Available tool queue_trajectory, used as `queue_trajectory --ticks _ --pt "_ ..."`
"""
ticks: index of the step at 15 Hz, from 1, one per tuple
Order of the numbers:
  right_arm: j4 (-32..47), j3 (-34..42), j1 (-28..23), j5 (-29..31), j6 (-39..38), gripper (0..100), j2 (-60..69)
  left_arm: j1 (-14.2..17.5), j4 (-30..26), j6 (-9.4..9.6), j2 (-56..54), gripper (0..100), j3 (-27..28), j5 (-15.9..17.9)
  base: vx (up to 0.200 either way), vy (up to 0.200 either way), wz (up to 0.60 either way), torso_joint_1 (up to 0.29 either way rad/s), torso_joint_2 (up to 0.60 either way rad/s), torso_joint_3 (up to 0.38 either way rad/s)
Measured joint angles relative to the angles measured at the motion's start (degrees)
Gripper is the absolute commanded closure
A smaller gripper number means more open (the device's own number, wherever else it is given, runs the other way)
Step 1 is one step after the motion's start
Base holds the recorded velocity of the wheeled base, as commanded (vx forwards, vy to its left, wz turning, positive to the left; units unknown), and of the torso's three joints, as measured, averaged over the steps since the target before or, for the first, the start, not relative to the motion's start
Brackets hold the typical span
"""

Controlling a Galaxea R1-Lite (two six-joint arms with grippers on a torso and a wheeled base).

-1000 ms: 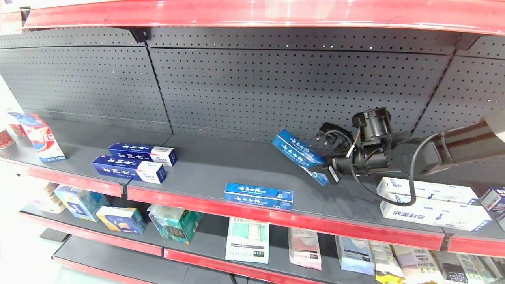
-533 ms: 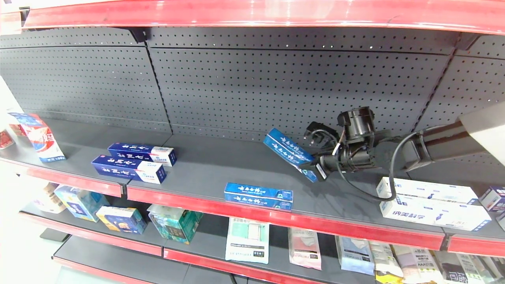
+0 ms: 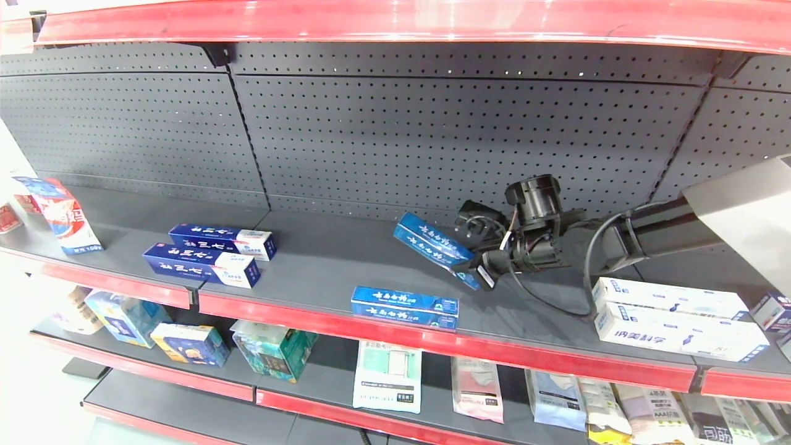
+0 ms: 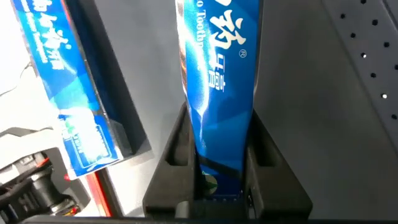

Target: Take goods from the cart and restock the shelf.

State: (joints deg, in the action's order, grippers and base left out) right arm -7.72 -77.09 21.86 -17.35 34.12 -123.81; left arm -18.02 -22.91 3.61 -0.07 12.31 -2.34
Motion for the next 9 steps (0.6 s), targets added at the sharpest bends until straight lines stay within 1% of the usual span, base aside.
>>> queue_trajectory --ticks 4,9 --pt "-0.02 -1.29 -0.3 1.67 5.25 100 -0.98 0.0 0.02 0.05 0.0 0 0.0 0.0 0.0 0.0 0.0 0.0 0.0 0.0" --pt "0.22 -3.67 0.27 3.78 7.36 100 -2.55 0.0 0.05 0.06 0.0 0 0.0 -0.01 0.0 0.0 0.0 0.0 0.0 0.0"
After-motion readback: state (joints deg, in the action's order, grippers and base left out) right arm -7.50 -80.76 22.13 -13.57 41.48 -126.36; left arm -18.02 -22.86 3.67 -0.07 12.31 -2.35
